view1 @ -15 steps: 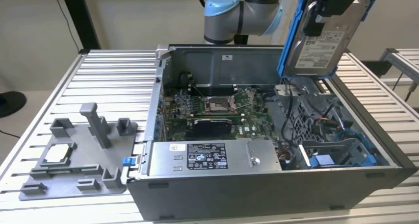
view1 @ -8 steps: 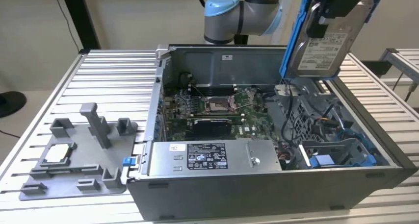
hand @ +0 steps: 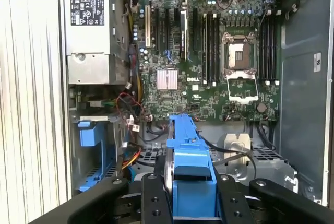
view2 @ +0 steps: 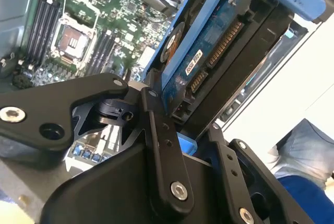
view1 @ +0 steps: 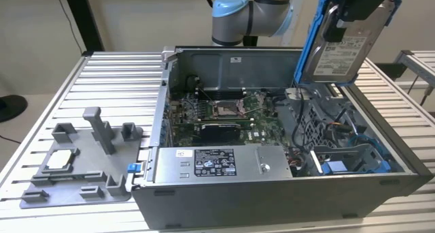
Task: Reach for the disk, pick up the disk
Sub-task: 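Pick up the disk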
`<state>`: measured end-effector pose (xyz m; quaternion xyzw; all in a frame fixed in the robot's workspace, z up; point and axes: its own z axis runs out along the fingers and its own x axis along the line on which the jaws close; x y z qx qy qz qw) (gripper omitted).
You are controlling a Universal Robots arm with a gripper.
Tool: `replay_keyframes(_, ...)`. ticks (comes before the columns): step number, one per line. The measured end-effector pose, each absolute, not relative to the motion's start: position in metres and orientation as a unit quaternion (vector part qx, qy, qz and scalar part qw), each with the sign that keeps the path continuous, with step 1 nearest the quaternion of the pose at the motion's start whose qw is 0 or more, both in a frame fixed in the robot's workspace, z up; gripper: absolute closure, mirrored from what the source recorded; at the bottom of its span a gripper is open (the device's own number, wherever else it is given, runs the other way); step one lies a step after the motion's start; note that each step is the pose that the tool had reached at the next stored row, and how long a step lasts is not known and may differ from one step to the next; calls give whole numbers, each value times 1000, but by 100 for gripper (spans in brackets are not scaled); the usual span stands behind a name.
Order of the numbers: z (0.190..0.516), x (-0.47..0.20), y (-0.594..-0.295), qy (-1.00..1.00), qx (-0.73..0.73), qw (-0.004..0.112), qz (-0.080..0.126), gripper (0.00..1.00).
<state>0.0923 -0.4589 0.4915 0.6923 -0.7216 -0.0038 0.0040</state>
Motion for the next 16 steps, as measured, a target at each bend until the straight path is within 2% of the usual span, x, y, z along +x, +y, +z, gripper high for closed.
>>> replay_keyframes(16,491,101,-494,-724,690,5,-5,100)
